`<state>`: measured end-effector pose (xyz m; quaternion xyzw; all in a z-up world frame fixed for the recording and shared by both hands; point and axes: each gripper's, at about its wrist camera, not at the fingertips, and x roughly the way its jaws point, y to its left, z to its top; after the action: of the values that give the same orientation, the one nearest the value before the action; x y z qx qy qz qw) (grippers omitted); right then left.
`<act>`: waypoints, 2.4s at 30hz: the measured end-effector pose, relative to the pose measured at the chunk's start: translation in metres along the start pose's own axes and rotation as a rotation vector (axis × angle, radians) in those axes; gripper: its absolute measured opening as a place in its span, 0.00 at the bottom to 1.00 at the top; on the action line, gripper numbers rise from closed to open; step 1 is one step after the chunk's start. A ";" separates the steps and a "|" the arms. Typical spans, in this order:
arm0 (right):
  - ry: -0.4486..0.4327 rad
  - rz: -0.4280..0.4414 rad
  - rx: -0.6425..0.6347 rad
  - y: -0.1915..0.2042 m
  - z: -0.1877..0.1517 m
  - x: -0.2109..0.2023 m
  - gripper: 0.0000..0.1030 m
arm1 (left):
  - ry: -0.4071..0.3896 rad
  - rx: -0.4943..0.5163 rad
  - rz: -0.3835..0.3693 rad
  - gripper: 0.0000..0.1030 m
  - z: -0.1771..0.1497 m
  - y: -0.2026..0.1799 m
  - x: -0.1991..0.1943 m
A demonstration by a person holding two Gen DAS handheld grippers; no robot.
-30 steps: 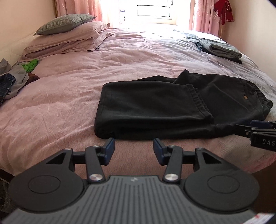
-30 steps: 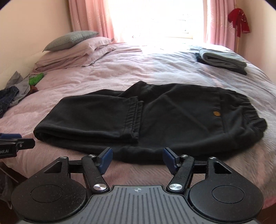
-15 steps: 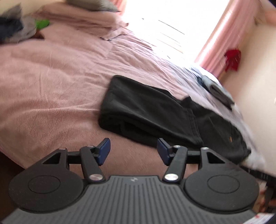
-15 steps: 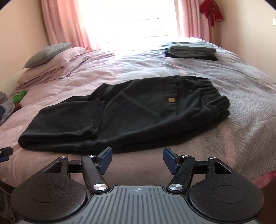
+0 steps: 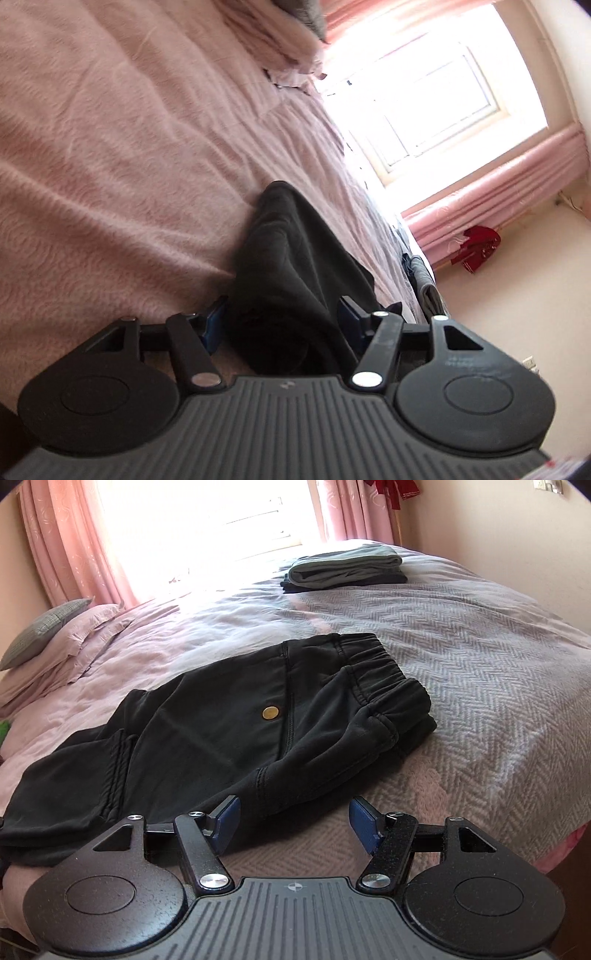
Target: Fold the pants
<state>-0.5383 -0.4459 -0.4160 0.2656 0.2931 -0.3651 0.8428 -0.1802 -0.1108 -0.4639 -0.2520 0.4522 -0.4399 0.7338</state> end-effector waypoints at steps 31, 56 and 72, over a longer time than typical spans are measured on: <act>-0.223 -0.190 0.221 -0.182 0.031 -0.095 0.61 | 0.136 1.109 -0.332 0.45 -0.240 -0.399 0.061; 0.216 0.516 0.335 -0.130 0.108 0.088 0.27 | 0.319 0.691 -0.015 0.37 -0.118 -0.223 0.131; 0.087 0.230 0.217 -0.146 0.114 0.037 0.36 | 0.350 0.837 0.033 0.37 -0.129 -0.247 0.126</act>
<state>-0.5960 -0.6250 -0.3967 0.4025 0.2555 -0.2838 0.8320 -0.3718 -0.3374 -0.3900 0.1517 0.3565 -0.6091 0.6920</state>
